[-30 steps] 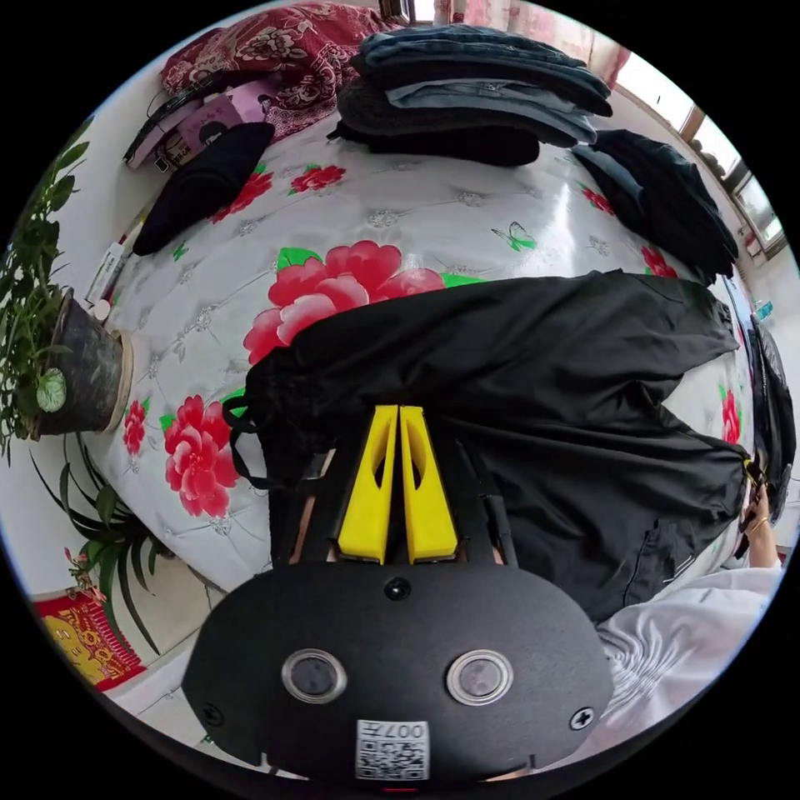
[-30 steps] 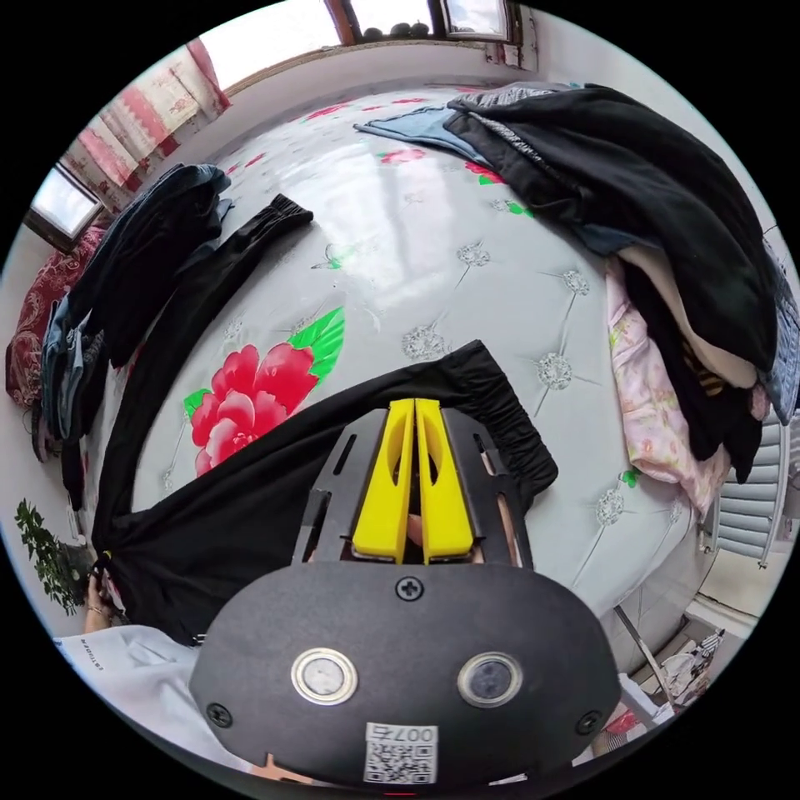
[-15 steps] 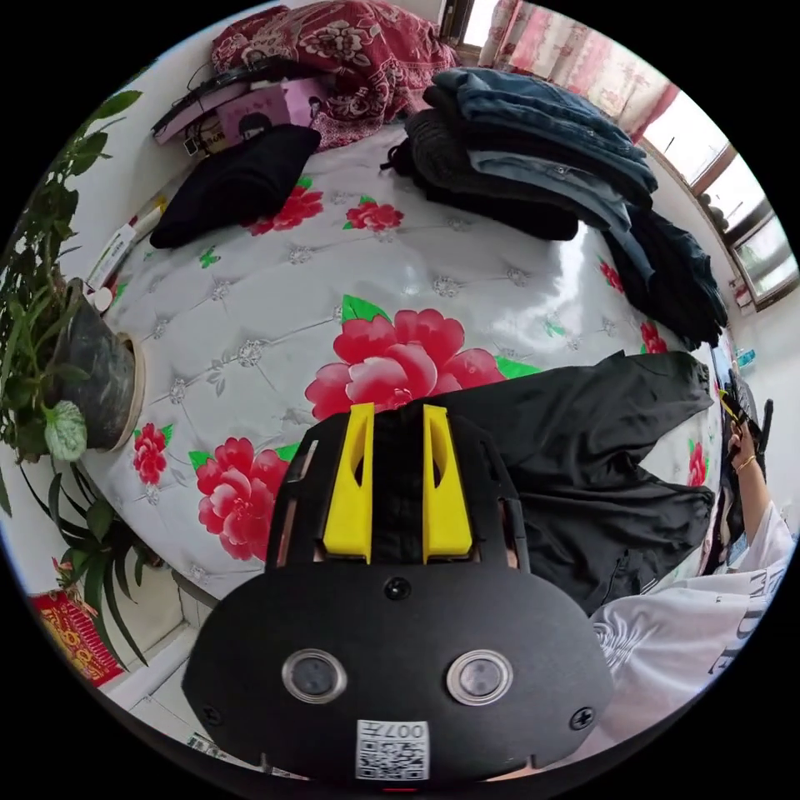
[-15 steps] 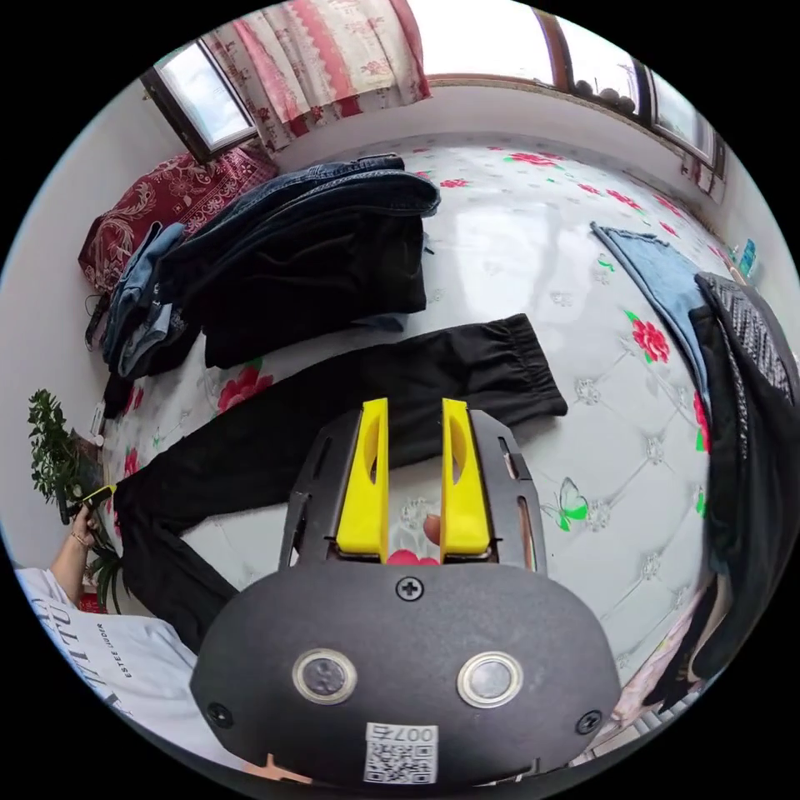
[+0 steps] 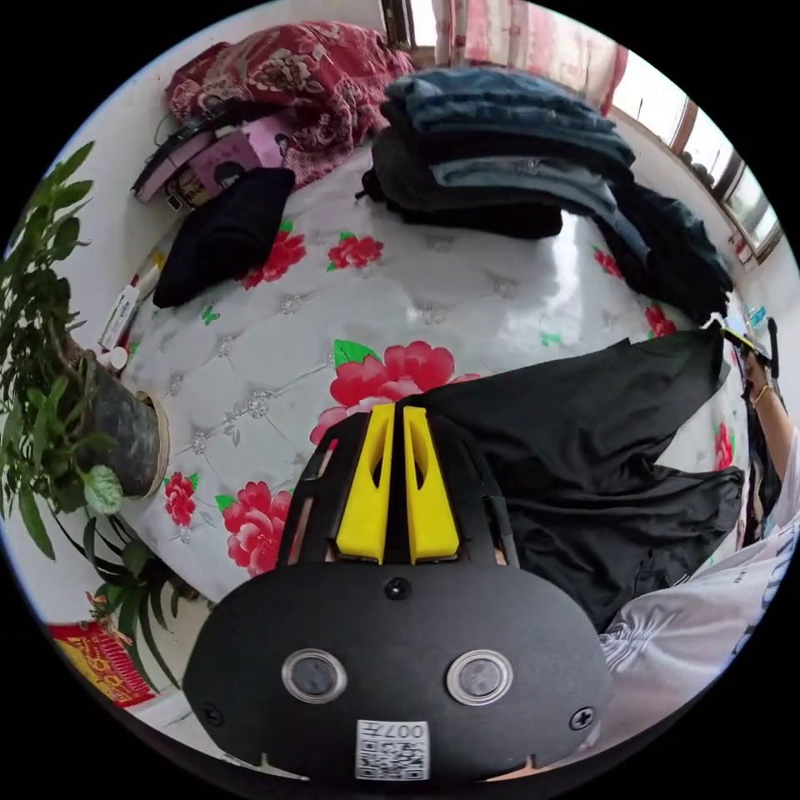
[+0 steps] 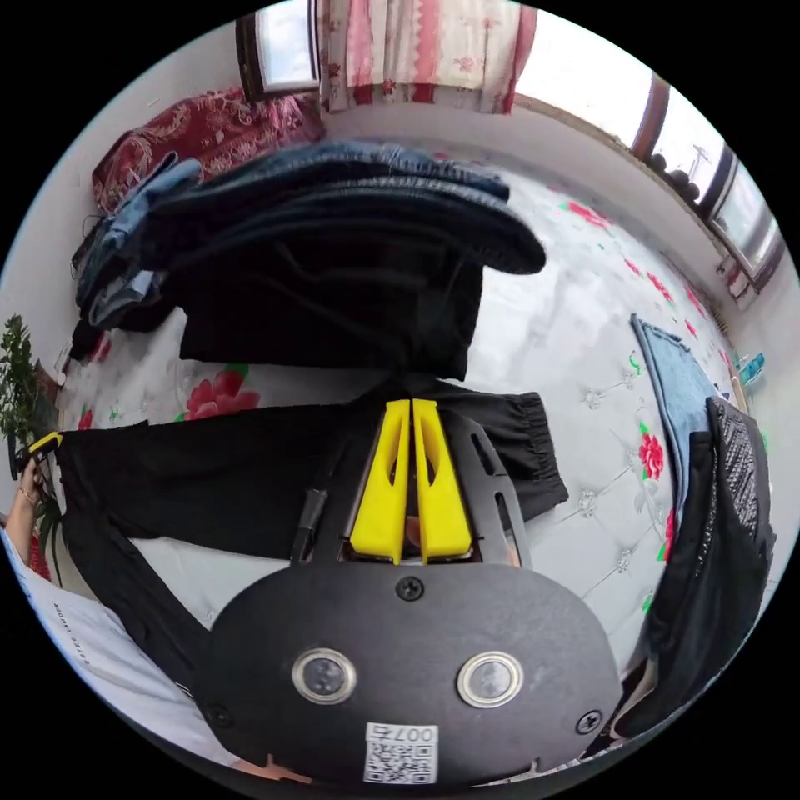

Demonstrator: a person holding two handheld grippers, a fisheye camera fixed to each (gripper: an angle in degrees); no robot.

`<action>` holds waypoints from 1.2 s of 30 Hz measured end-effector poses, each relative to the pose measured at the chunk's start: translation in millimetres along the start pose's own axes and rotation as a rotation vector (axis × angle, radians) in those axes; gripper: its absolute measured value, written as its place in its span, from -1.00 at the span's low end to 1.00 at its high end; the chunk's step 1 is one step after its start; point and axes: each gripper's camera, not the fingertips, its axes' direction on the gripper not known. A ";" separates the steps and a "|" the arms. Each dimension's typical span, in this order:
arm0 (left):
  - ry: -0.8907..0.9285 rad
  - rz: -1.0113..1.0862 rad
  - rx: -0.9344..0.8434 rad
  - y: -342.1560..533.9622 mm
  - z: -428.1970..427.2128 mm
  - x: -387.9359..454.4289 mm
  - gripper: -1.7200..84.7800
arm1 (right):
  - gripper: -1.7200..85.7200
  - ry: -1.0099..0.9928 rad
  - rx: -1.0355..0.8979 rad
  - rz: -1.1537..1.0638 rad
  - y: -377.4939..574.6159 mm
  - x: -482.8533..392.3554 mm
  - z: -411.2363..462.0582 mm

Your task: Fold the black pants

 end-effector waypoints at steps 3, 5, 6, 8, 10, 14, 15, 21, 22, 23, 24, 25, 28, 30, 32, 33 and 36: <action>0.094 0.081 0.052 45.6 -36.8 16.7 -0.94 | -0.96 0.042 0.069 0.013 53.5 8.2 -50.3; 0.128 0.106 0.005 72.4 -37.2 23.8 -0.91 | -0.96 0.018 -0.017 0.053 93.2 15.4 -55.1; 0.138 0.100 -0.031 87.9 -34.7 23.9 -0.88 | -0.95 0.007 -0.084 0.098 119.7 19.8 -53.3; 0.136 0.065 -0.059 103.7 -35.7 16.8 -0.83 | -0.93 0.034 -0.176 0.197 154.0 24.5 -52.6; 0.152 0.018 -0.004 110.5 -52.1 0.3 -0.78 | -0.90 -0.001 -0.174 0.262 185.4 23.5 -66.2; 0.121 -0.005 0.042 93.2 -61.4 -21.5 -0.76 | -0.87 0.004 -0.114 0.274 198.3 21.9 -85.9; 0.143 0.008 0.022 81.8 -53.2 -22.0 -0.75 | -0.86 -0.001 -0.114 0.255 193.1 22.8 -87.1; 0.056 0.193 -0.209 27.3 47.2 21.8 -0.74 | -0.84 -0.048 -0.125 0.168 134.6 28.0 -63.9; 0.028 0.258 -0.259 22.0 67.7 34.2 -0.76 | -0.84 -0.047 -0.144 0.137 121.3 26.0 -53.1; 0.009 0.297 -0.283 20.5 76.7 40.8 -0.79 | -0.83 -0.047 -0.155 0.120 115.0 24.5 -47.5; -0.023 0.393 -0.315 19.6 88.4 54.7 -0.85 | -0.83 -0.057 -0.176 0.080 103.7 20.5 -35.8; -0.057 0.450 -0.266 17.5 84.8 62.5 -0.93 | -0.83 -0.077 -0.206 0.034 94.5 15.3 -22.9; -0.059 0.460 -0.342 5.0 89.3 61.7 -0.97 | -0.83 -0.084 -0.330 -0.074 84.0 1.3 14.4; -0.032 0.426 -0.350 0.2 87.3 50.4 -0.98 | -0.85 -0.001 -0.414 -0.093 88.0 1.0 37.2; 0.000 0.382 -0.326 -3.8 80.8 34.8 -0.98 | -0.88 0.000 -0.359 -0.082 92.6 11.1 35.5; 0.025 0.340 -0.308 -7.7 74.9 22.7 -0.98 | -0.90 0.037 -0.355 -0.019 93.3 24.6 33.3; 0.102 0.223 -0.229 -18.5 53.3 -8.7 -0.98 | -0.95 0.041 -0.278 0.072 97.1 62.2 6.0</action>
